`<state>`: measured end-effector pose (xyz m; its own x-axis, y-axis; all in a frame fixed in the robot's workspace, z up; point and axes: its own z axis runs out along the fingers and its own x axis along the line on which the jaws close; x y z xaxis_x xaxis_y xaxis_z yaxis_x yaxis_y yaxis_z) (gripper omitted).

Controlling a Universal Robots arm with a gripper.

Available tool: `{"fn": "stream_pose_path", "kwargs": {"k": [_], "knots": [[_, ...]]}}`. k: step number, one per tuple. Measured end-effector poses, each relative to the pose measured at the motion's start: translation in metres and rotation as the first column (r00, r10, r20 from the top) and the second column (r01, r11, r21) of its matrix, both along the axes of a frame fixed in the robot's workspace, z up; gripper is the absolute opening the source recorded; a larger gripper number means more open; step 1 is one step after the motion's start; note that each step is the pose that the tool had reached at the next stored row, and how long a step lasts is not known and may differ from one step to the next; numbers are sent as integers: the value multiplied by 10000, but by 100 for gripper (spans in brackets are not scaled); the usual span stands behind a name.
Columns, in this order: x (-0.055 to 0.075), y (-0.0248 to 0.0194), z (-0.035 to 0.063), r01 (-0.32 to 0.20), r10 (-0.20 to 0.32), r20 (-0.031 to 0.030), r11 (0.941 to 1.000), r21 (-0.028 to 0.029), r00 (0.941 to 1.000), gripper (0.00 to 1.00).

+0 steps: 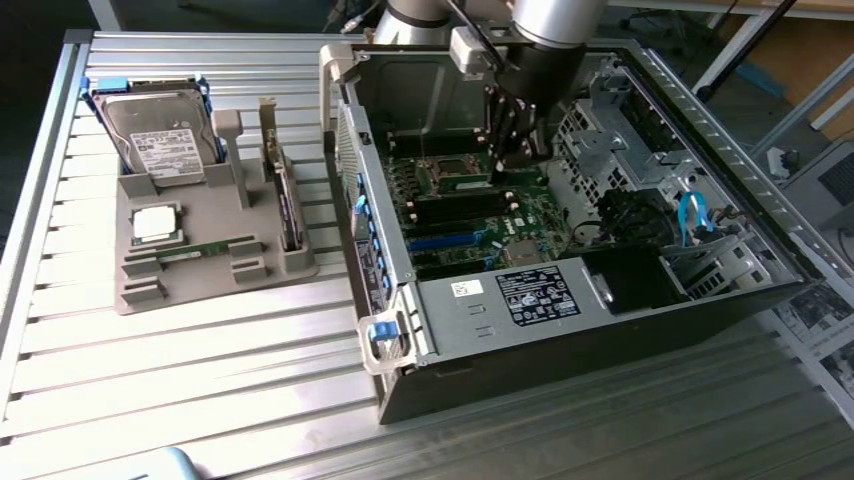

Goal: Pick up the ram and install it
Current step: 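Insert the ram into the slot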

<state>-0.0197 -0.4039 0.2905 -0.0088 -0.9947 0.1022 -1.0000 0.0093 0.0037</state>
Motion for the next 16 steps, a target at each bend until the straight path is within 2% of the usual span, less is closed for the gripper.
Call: {"fn": "stream_pose_path", "kwargs": {"k": [10, 16], "knots": [[-25, 70, -115, 0, 0, 0, 10000, 0, 10000, 13], [-56, 77, -185, 0, 0, 1, 10000, 0, 10000, 13]]}}
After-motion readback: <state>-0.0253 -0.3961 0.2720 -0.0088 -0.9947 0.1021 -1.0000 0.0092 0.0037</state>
